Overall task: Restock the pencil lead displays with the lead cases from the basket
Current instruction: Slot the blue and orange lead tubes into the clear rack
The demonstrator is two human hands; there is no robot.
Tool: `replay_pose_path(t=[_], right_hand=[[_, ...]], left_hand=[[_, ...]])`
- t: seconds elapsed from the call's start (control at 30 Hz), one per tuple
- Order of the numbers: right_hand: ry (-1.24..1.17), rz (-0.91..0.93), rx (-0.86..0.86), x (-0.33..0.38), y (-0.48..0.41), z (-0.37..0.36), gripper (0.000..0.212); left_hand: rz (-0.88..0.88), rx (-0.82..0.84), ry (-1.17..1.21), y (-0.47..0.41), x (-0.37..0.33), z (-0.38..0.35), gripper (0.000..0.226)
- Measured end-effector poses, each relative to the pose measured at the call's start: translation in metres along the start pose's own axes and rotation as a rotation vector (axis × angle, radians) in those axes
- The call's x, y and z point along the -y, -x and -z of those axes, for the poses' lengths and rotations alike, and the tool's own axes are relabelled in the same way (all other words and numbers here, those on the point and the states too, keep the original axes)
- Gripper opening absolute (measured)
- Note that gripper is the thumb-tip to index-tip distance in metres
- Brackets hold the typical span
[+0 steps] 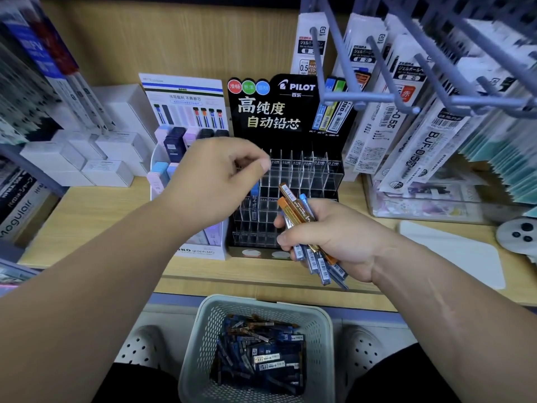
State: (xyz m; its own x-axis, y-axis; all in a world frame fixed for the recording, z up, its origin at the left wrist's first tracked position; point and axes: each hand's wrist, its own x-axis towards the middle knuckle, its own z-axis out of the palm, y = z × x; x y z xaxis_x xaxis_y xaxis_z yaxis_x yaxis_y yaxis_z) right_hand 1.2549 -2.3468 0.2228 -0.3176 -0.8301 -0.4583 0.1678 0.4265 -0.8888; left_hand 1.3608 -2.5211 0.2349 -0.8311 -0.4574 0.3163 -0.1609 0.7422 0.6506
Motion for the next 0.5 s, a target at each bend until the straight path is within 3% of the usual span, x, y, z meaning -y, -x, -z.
replay_pose_path(t=[0.07, 0.17, 0.2, 0.3, 0.5], right_hand=[[0.014, 0.012, -0.004, 0.000, -0.001, -0.001, 0.021], [0.003, 0.025, 0.001, 0.000, -0.002, -0.003, 0.020], [-0.021, 0.024, 0.008, 0.001, -0.001, -0.003, 0.020], [-0.080, 0.005, 0.038, 0.002, 0.000, -0.003, 0.020], [-0.089, -0.013, 0.077, 0.005, 0.002, -0.001, 0.021]], left_hand=[[0.135, 0.053, 0.182, 0.002, -0.012, -0.004, 0.013], [0.224, 0.173, 0.368, 0.005, -0.017, -0.012, 0.003], [0.240, 0.213, 0.418, 0.005, -0.016, -0.012, 0.009], [0.238, 0.298, 0.485, 0.005, -0.010, -0.008, 0.017], [0.222, 0.316, 0.559, 0.004, -0.012, 0.001, 0.012]])
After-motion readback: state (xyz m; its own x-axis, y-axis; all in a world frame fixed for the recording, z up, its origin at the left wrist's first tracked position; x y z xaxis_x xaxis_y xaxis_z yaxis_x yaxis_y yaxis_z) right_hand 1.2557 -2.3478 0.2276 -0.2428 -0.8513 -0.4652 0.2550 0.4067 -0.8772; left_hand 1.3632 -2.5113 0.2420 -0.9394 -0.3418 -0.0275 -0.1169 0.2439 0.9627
